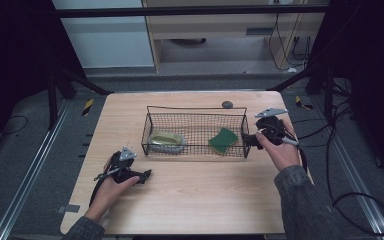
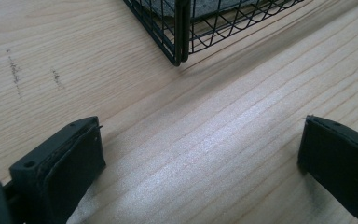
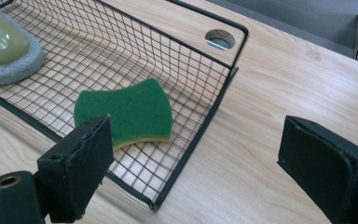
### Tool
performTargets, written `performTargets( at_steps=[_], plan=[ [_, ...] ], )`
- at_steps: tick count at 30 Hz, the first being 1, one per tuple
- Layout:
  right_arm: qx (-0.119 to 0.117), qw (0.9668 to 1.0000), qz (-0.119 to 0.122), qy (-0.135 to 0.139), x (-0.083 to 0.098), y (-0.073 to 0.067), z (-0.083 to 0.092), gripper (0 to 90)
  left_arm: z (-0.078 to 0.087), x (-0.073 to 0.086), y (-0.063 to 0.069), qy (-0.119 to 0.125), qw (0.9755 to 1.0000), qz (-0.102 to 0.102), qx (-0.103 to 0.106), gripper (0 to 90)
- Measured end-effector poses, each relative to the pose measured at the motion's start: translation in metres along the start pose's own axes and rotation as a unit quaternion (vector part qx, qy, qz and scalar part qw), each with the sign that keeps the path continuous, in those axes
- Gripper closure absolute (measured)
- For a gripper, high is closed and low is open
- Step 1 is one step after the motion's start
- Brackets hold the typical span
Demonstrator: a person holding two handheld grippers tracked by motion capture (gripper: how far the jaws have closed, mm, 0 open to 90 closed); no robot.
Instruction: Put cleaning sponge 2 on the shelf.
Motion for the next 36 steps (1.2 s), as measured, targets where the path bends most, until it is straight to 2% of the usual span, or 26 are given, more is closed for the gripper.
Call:
performTargets(
  at_steps=[7,14,22,23,33,36],
  plan=[
    [-0.002,0.9997,-0.018,0.016,0.024,0.01,0.013,12.5,0.0,0.0,0.0,0.0,1.0,0.0,0.0,0.0],
    [-0.005,0.9993,-0.034,0.014,0.065,0.012,0.017,13.5,0.0,0.0,0.0,-0.001,1.0,0.0,-0.001,0.0],
    [-0.014,0.9983,-0.054,-0.016,0.1,0.01,-0.005,12.6,0.0,0.0,0.0,-0.001,1.0,0.001,-0.002,0.0],
    [-0.013,0.9983,-0.053,-0.019,0.102,0.01,-0.008,12.6,0.0,0.0,0.0,-0.001,1.0,0.001,-0.002,0.0],
    [-0.015,0.9941,-0.098,-0.045,0.118,0.009,-0.04,11.4,0.0,0.0,0.0,-0.001,1.0,0.001,-0.002,0.0],
    [-0.001,0.9945,-0.097,-0.039,0.118,0.009,-0.044,9.8,-0.001,-0.001,0.0,-0.001,1.0,0.001,-0.001,0.0]
  ],
)
Point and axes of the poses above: each handheld gripper's, and its own axes: z roughly backward along the jaws, x roughly out of its underside, y roughly to its right, the point moved 7 cm from there along -z, roughly forward along the jaws
